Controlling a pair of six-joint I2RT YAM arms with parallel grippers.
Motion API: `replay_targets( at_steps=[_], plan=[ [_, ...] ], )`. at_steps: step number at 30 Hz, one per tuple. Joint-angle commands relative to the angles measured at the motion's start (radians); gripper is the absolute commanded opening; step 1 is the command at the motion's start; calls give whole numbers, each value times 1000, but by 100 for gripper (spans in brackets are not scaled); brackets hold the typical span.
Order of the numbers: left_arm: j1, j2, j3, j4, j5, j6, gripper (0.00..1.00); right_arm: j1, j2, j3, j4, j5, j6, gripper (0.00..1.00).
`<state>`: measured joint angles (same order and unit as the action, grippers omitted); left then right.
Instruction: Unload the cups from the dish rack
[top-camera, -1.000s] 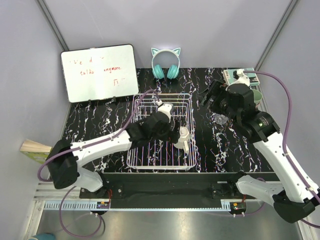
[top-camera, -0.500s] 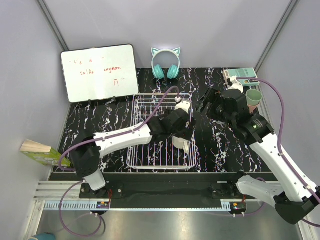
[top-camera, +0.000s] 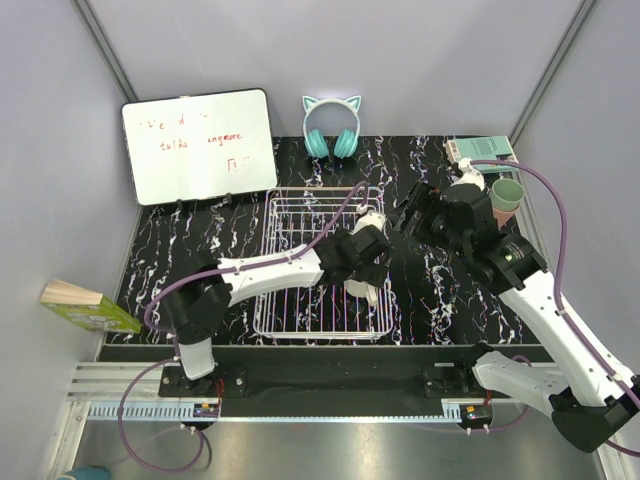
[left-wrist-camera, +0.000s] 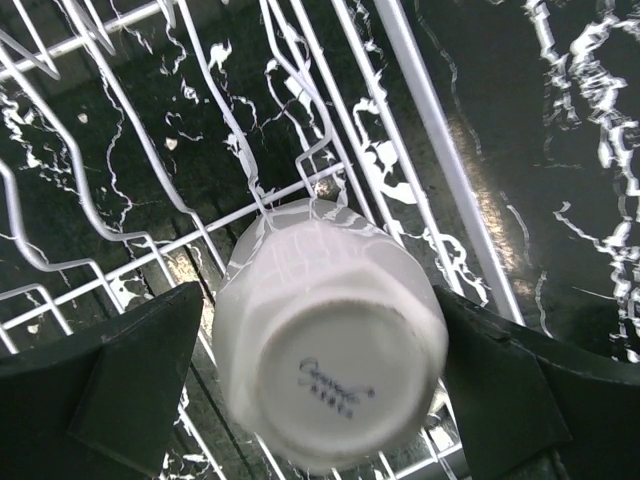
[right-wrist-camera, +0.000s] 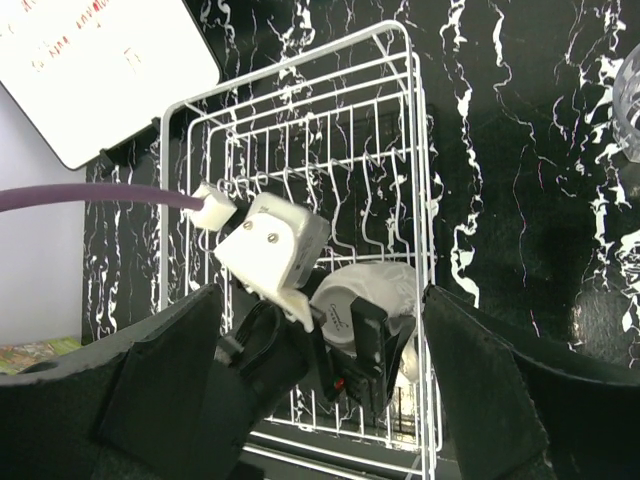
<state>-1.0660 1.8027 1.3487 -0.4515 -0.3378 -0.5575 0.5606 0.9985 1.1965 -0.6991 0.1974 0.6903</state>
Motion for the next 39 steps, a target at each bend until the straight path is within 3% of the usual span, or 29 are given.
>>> replay_targets(
  at_steps=[1, 5, 8, 11, 12, 13, 23, 30, 33, 34, 35, 39],
  plan=[
    [-2, 38, 41, 0, -9, -21, 99, 10, -21, -17, 41, -18, 15, 89],
    [-2, 49, 24, 2, -7, -25, 99, 10, -29, -26, 41, -13, 18, 89],
    [-2, 37, 17, 4, -13, -19, 90, 12, -31, -26, 41, -15, 18, 88],
    [-2, 15, 9, 2, -20, -5, 49, 10, -31, -28, 41, -16, 20, 88],
    [-2, 9, 7, 2, -26, -4, 6, 12, -31, -28, 44, -21, 21, 88],
    [-2, 0, 6, -4, -30, -2, 0, 12, -31, -31, 46, -21, 21, 88],
    [-2, -173, -25, -15, -14, 33, 0, 12, -61, -38, 49, -9, 22, 87],
    [24, -408, -40, 60, 193, 70, 0, 10, -98, -29, 44, 17, 15, 87],
    [102, -541, -169, 247, 376, -5, 0, 12, -123, -57, 53, 17, 25, 88],
    [130, -577, -275, 320, 431, -36, 0, 12, -141, -67, 61, 13, 28, 88],
    [161, -612, -337, 496, 489, -71, 0, 12, -152, -81, 73, -10, 34, 88],
    [331, -729, -589, 905, 773, -324, 0, 10, -213, -175, 174, -93, 61, 87]
  ],
)
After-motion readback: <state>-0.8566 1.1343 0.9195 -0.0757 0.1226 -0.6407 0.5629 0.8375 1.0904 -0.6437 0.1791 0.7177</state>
